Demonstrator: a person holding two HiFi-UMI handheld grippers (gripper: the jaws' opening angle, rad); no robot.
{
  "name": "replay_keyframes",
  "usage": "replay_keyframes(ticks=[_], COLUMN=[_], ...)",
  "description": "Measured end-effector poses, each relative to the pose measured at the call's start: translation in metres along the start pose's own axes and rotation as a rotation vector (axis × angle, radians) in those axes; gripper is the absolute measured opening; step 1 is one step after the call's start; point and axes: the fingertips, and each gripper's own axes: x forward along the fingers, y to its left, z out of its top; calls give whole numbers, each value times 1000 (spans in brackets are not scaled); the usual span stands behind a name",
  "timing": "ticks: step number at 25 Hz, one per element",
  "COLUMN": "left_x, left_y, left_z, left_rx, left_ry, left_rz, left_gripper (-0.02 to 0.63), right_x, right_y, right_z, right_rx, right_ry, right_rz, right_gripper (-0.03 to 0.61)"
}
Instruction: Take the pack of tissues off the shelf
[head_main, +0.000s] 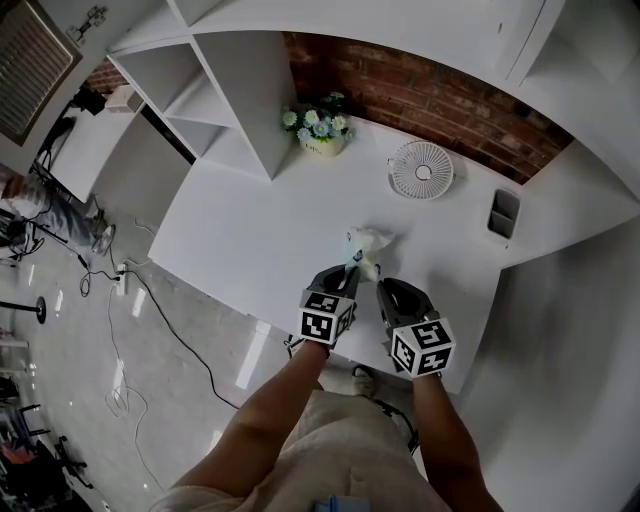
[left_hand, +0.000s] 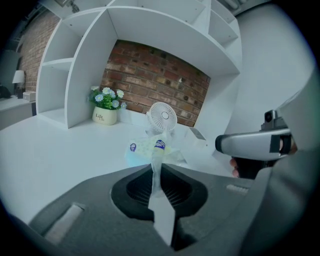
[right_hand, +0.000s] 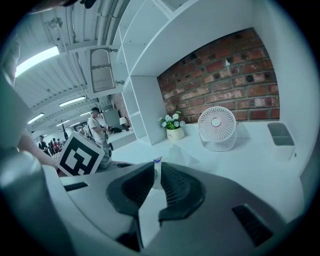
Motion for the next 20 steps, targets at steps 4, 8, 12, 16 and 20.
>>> replay_keyframes(ticks=[4,8,12,16,20], left_x=[2,5,6,5,4], left_y=[4,7,8,7,9], left_z=[-8,-12,-14,-14,-14], left_rx=[-26,-43,-77,-72,-65], left_ry=[24,43,60,67,65], left_rz=[3,5,-3,-4,1], left_gripper=[37,37,120,209,225], right_x=[2,4,6,7,8], right_y=[0,-1,0,2,2], right_z=[-4,-6,-7,-7,-8], right_rx=[4,6,9,9,7], right_ry=[8,13,21,23,25], right_rz=[0,1,2,7,8], right_gripper=[48,48,48,48,48])
